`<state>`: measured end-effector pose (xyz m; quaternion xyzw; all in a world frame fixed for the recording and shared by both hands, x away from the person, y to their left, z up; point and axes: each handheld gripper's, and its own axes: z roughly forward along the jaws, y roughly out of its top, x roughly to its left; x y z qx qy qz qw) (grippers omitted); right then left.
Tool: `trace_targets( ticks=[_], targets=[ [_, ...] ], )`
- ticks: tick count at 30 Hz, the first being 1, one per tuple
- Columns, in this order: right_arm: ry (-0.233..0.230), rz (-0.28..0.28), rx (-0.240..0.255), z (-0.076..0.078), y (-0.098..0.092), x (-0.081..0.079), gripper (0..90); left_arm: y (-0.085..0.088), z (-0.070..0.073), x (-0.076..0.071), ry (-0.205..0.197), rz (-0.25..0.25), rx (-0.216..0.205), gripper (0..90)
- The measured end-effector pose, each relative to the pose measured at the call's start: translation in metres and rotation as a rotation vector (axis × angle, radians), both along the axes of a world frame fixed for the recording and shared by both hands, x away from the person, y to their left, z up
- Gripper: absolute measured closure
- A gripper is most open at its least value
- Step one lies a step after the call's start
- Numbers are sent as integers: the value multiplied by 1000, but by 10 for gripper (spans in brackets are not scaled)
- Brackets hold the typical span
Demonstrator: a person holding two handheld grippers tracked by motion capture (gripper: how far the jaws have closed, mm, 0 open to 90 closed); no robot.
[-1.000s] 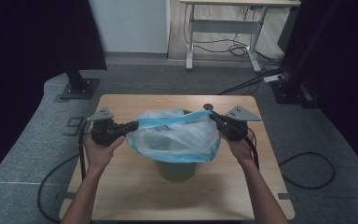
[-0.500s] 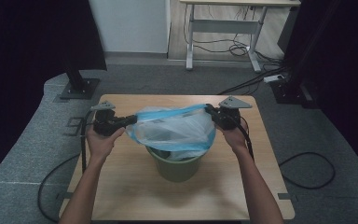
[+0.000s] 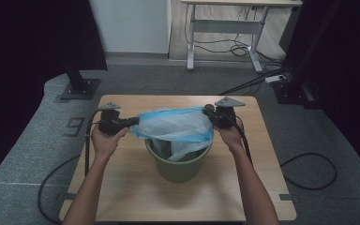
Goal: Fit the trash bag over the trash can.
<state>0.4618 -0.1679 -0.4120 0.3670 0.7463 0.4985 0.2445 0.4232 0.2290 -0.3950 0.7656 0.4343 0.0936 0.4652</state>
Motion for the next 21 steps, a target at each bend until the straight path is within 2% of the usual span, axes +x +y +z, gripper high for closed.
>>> trace_targets(
  ticks=[6, 10, 12, 21],
  targets=[
    [60, 0, -14, -15, 3, 3, 889, -4, -9, 0, 43, -13, -9, 899],
    [85, 8, -2, -20, 2, 2, 889, -7, -10, -4, 43, -24, -10, 899],
    [78, 5, -2, -20, 1, 0, 889, -6, -10, -5, 38, -27, -12, 899],
    [112, 38, 24, -27, 0, -3, 888, -8, -15, -7, 44, -39, -33, 899]
  ],
)
